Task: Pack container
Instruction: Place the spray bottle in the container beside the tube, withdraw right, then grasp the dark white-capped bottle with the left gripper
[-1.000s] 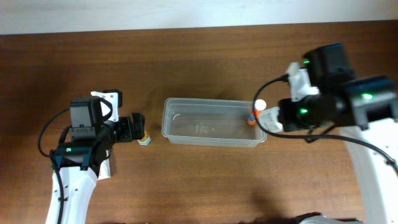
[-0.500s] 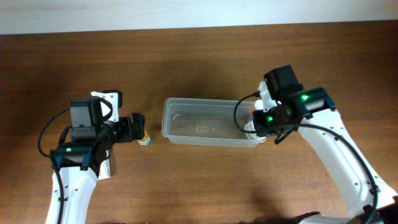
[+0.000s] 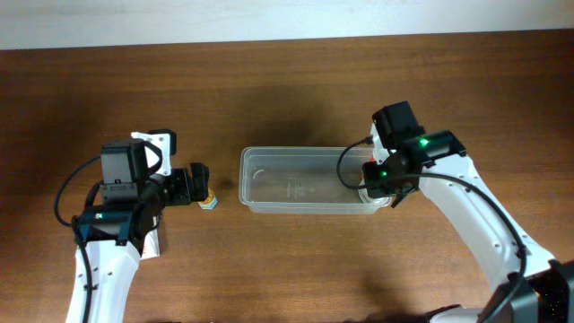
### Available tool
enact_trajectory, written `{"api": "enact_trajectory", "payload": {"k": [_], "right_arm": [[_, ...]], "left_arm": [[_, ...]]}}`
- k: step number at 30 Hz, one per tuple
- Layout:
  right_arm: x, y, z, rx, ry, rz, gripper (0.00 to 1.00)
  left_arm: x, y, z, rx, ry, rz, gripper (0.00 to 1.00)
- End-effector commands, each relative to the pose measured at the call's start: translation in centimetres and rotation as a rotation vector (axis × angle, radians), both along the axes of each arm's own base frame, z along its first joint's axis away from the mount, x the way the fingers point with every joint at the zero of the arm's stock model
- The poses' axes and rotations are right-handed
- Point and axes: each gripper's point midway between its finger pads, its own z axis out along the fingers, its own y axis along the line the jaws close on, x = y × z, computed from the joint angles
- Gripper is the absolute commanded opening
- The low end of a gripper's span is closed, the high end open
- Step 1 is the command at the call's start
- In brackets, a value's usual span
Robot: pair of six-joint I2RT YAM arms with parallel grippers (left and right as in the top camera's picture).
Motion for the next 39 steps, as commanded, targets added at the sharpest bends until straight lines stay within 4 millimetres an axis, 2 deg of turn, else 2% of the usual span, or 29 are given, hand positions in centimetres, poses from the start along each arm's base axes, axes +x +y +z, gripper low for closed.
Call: {"api": "enact_trajectory", "payload": {"k": [1,4,7,11,14,17,20,24,27,39], "right_arm": [[-0.3,-0.5,-0.4,-0.040,0.025,-0.006,0.59],[-0.1,-0.4,1.1,-0.037,0.009,-0.006,0.64],[0.7,-0.2,4.7,-0.015,-0.067,-0.008,0.65],[1.2,-0.2,11.0,0.026,-0.208,-0.023,0.66],[1.1,-1.2,15.3,0.069,-0.321,-0.096,0.78],[0.3,-3.5,17.7,0.091,-0.390,-0.196,0.86],[-1.0,-6.1,18.0,0.073,-0.381,-0.275,0.88],[-3.3,-9.2,16.3,0.033,-0.270,-0.384,0.89],[-4.5,-10.8,14.9,0.013,-0.184,-0.452,0.89],[-4.2,-11.3,12.8,0.040,-0.095,-0.476,0.89]], "left_arm": [[0.4,-0.3,0.7,-0.003,-0.019,-0.021,1.00],[0.4,-0.3,0.7,-0.003,-0.019,-0.021,1.00],[0.4,-0.3,0.8,-0.002,-0.019,-0.021,0.99],[0.4,-0.3,0.8,-0.003,-0.019,-0.021,1.00],[0.5,-0.3,0.8,-0.002,-0.024,-0.021,0.99],[0.7,-0.2,1.2,0.002,-0.035,-0.017,0.99],[0.9,0.7,1.6,0.042,-0.040,0.017,0.98],[1.1,2.7,1.4,0.131,-0.006,0.088,0.98],[1.2,3.2,0.2,0.150,0.064,0.103,0.99],[1.9,6.8,-8.1,0.109,0.333,0.237,0.99]]}}
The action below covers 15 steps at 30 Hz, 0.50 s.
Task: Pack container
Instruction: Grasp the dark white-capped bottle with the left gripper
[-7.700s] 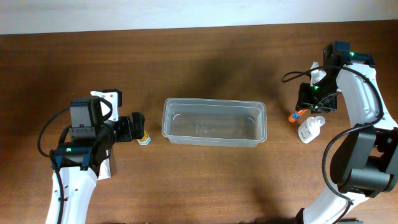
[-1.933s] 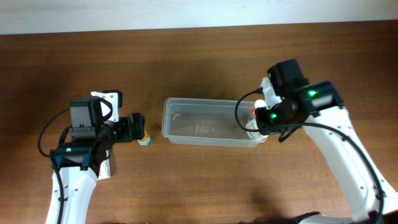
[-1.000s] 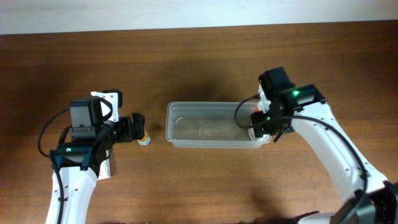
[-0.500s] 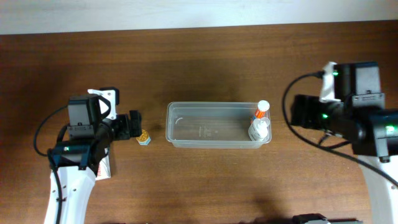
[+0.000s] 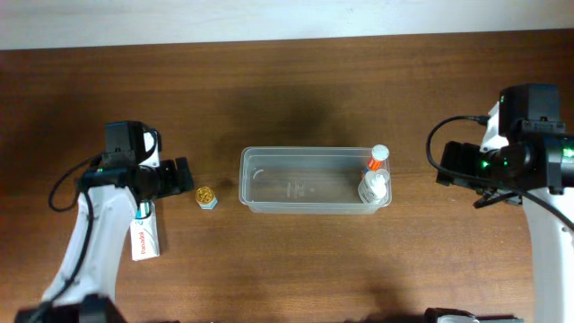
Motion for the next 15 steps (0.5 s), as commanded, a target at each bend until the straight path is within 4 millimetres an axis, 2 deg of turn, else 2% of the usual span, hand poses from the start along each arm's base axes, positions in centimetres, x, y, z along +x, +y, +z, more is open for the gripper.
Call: {"api": "enact_trajectory", "payload": {"k": [1,5,10,11,15], "right_arm": [[-0.2,0.0,-0.6,0.015,0.021,-0.008,0.89],[-0.2,0.0,-0.8,0.015,0.026,-0.007,0.89],[-0.2,0.0,-0.9,0.015,0.028,-0.007,0.89],[-0.2,0.0,-0.9,0.015,0.027,-0.007,0.89],[-0.2,0.0,-0.9,0.015,0.026,-0.007,0.89]], "left_arm": [[0.7,1.2,-1.5,0.001,0.033,0.047,0.99],[1.3,1.4,-2.4,0.000,0.037,0.050,0.99],[2.6,1.6,-2.0,0.006,-0.019,0.050,0.92],[2.6,1.6,-1.9,0.006,-0.021,0.050,0.89],[2.6,1.6,-1.9,0.006,-0.021,0.050,0.60]]}}
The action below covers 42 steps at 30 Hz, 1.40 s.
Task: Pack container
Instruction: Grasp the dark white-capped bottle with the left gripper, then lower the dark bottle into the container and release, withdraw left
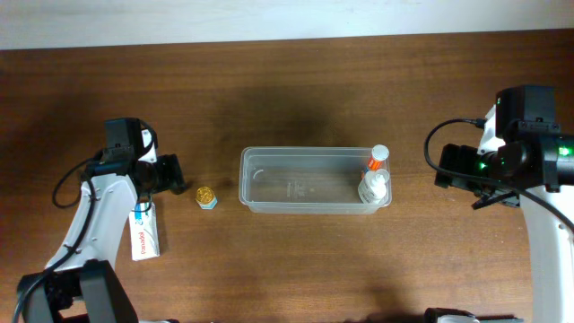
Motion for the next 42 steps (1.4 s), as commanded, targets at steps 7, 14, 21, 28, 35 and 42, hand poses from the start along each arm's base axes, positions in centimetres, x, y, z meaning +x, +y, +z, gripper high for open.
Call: {"api": "enact_trajectory", "payload": {"k": [7,14,21,28,35,42], "right_arm": [[0.1,-0.1,-0.2,0.010,0.002,-0.010,0.89],[0.0,-0.1,-0.2,0.010,0.002,-0.010,0.89],[0.0,-0.1,-0.2,0.010,0.003,-0.010,0.89],[0.0,-0.1,-0.2,0.011,0.003,-0.010,0.89],[0.0,0.2,-0.2,0.026,0.004,-0.006,0.89],[-0.3,-0.3,-0.2,0.028,0.012,-0.029,0.89]], "left_arm": [[0.7,-1.4,0.6,-0.080,-0.028,-0.032,0.27],[0.8,-1.7,1.3,-0.096,-0.048,-0.040,0.13],[1.2,-2.4,8.6,-0.077,-0.179,-0.068,0.11],[-0.3,-9.0,18.1,-0.091,-0.354,-0.243,0.10],[-3.1,-21.3,17.7,-0.206,-0.323,-0.504,0.08],[-4.6,-30.6,11.4,-0.157,-0.208,-0.763,0.01]]}}
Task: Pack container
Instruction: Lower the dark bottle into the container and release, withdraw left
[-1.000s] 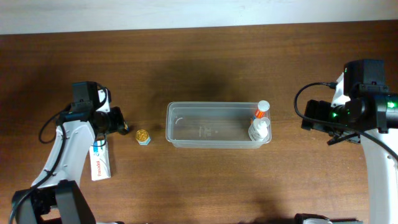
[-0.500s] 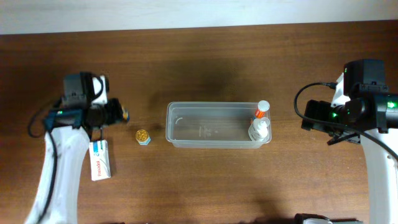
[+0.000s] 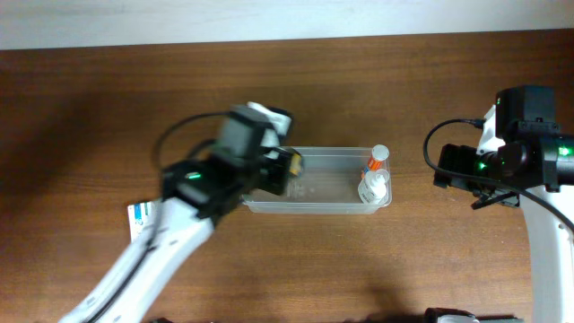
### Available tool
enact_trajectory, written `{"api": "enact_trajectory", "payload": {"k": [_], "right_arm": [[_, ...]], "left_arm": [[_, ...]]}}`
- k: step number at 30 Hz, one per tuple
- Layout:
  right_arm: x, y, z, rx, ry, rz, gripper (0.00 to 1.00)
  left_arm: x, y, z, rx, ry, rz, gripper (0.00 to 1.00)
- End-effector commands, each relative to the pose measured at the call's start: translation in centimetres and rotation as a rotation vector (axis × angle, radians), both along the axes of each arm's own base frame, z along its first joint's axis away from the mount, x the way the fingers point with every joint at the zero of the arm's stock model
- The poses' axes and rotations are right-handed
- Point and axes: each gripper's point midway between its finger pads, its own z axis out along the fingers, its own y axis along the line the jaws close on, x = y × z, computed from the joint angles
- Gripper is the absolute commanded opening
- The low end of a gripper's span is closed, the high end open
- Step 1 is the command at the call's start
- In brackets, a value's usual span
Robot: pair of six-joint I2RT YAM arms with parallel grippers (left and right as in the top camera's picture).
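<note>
The clear plastic container (image 3: 314, 205) lies at the table's middle. Two bottles stand in its right end, a white one (image 3: 375, 187) and an orange one with a white cap (image 3: 378, 156). My left gripper (image 3: 292, 167) is blurred over the container's left part, with a small yellowish thing, seemingly the gold-lidded jar (image 3: 296, 163), between its fingers. The jar's old spot left of the container is covered by the arm. My right gripper (image 3: 441, 169) hangs well right of the container, pointing at it, and its jaws do not show clearly.
A white medicine box with a blue end (image 3: 139, 215) lies on the table at the left, partly under my left arm. The table's back edge runs along the top of the view.
My left arm has gone from far left of the jar to over the container's left part. The gold-lidded jar no longer shows on the table. The right arm has not moved.
My right gripper was at the container's right end and my left gripper at the jar. Then both bottles stood in the container, the right arm was back at the right, and the left gripper was apart from the jar. Now the left gripper is over the container.
</note>
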Motion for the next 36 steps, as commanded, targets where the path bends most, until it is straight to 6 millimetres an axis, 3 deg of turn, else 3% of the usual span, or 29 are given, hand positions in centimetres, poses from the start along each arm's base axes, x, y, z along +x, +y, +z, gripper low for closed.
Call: {"api": "enact_trajectory", "payload": {"k": [1,4,8,14,19,20,21,26,29,33,36], "right_arm": [[-0.4,-0.8,-0.2,0.014,0.013,-0.041,0.89],[-0.7,-1.5,-0.2,0.043,0.015,-0.086,0.89],[-0.9,-2.2,-0.2,0.044,0.015,-0.115,0.89],[-0.9,-2.3,-0.2,0.043,0.015,-0.117,0.89],[-0.9,-2.3,-0.2,0.043,0.015,-0.117,0.89],[-0.9,-2.3,-0.2,0.043,0.015,-0.117,0.89],[-0.9,-2.3,-0.2,0.043,0.014,-0.117,0.89],[-0.9,-2.3,-0.2,0.040,0.014,-0.106,0.89],[-0.9,-2.3,-0.2,0.039,0.015,-0.102,0.89],[-0.9,-2.3,-0.2,0.039,0.015,-0.102,0.89],[-0.9,-2.3,-0.2,0.038,0.015,-0.099,0.89]], "left_arm": [[-0.5,-3.6,-3.8,0.068,0.036,-0.097,0.00],[-0.6,-5.8,-6.7,0.097,0.060,-0.147,0.00],[-0.1,-7.8,-9.0,0.109,0.055,-0.189,0.00],[1.0,-10.2,-11.2,0.086,0.026,-0.209,0.01],[0.8,-11.1,-12.8,0.097,0.037,-0.227,0.01],[0.8,-11.1,-12.9,0.098,0.038,-0.227,0.05],[0.8,-11.1,-12.9,0.099,0.039,-0.227,0.22],[0.8,-11.2,-12.7,0.096,0.036,-0.227,0.58],[1.0,-11.4,-11.7,0.088,0.027,-0.227,0.66],[1.4,-11.5,-7.8,0.062,-0.006,-0.223,0.75],[1.7,-10.5,-4.1,0.044,-0.034,-0.201,0.87]]}}
